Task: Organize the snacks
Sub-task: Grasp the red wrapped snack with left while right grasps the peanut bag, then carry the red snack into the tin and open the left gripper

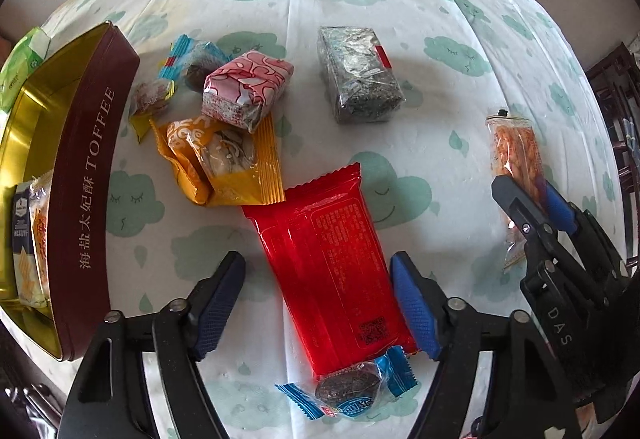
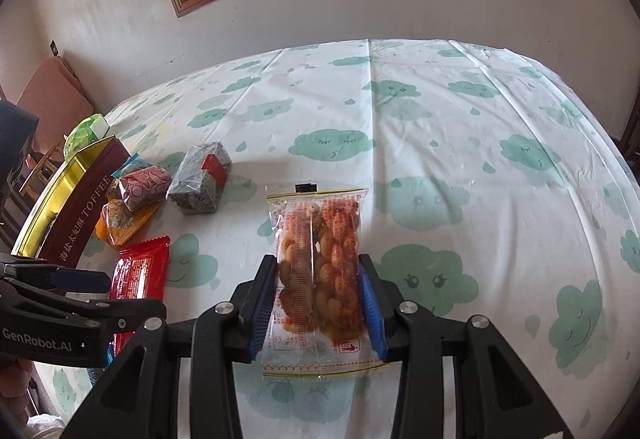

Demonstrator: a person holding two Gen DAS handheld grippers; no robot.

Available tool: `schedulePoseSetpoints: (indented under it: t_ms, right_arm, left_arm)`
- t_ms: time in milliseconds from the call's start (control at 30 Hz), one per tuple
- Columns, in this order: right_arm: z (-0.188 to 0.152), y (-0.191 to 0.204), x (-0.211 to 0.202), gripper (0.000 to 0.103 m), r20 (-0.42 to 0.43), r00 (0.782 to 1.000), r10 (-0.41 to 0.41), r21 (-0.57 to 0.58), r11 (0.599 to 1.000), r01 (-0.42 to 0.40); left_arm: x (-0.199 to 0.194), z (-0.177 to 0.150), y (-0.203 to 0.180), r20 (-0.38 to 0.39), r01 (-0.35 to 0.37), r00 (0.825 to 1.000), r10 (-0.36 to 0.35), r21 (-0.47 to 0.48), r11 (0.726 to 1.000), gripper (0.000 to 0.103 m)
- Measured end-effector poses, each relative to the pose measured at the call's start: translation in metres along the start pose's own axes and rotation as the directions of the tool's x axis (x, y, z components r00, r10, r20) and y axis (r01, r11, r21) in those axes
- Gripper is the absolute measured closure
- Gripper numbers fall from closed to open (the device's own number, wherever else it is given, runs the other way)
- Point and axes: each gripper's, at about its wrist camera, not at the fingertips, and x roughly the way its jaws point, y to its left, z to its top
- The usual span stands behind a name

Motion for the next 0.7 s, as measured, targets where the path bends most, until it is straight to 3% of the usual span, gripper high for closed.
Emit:
schedulePoseSetpoints:
  t_ms: [33,233,700]
  right_arm:
    - [0.000,0.000,0.000,0.063,0.000,1.000,0.000,0.000,1.000,0.000]
    - [0.000,0.000,0.000,0.063,0.000,1.000,0.001,0.000,1.000,-0.001]
    - [0.001,0.003,0.001,0.063,-0.004,1.000,-0.021,-0.018,1.000,0.021]
  left_arm:
    - [-0.001,0.000,-0.001,0.006,0.006,1.000,-0.006,0.014,1.000,0.044]
    - [-0.002,-0.001,-0.004,0.028,0.011,1.000,-0.013,0.047,0.999,0.057]
    - [-0.027,0.006,-0.015,0.098,0.091,0.990,-0.104,0.132,0.987,0.063]
